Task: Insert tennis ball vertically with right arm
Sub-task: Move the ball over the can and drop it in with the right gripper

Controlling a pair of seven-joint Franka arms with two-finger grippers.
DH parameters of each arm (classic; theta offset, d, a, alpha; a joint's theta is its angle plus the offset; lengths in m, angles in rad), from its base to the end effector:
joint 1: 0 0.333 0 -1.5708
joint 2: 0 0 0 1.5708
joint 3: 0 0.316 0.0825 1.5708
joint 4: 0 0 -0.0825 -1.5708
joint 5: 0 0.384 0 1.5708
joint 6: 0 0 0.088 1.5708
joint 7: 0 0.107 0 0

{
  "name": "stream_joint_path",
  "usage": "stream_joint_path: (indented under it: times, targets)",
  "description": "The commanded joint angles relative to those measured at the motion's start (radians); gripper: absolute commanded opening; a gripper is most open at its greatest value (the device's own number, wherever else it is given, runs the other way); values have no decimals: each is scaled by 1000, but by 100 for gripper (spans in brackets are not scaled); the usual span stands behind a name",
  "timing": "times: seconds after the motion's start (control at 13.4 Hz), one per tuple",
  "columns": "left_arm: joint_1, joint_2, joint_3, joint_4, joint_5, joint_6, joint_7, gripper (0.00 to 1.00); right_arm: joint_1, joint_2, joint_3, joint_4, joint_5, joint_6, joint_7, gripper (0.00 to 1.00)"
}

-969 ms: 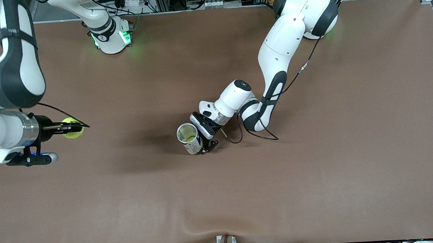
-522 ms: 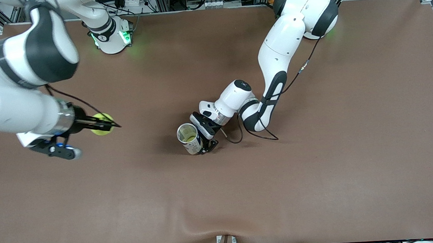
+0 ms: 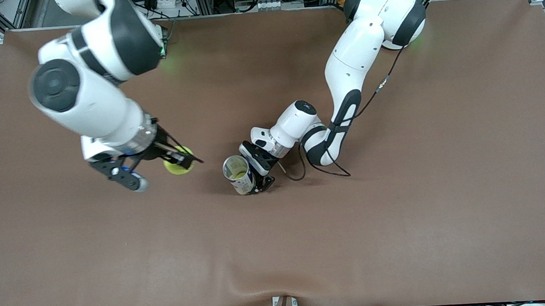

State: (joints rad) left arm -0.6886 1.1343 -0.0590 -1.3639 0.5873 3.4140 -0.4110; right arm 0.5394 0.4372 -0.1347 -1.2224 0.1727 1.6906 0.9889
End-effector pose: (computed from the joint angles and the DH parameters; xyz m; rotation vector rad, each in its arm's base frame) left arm 0.5119 -0.5408 0.1314 2.2556 -1.1143 1.0623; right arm 0.6187 0.3046 0.5308 -2.9003 0.8787 0.0724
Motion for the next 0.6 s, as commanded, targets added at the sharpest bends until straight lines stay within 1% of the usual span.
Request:
stream_joint_path:
  times: [0.0, 0.22, 0.52]
  targets:
    - [-2, 10, 16, 5, 16, 7, 0, 84, 63, 72, -16, 29, 5, 50, 111, 0]
    - [-2, 10, 16, 5, 16, 7, 0, 84, 115, 129, -16, 24, -18, 72, 157, 0]
    - [-2, 10, 16, 5, 16, 8, 1, 84, 136, 178, -14, 21, -18, 72, 157, 0]
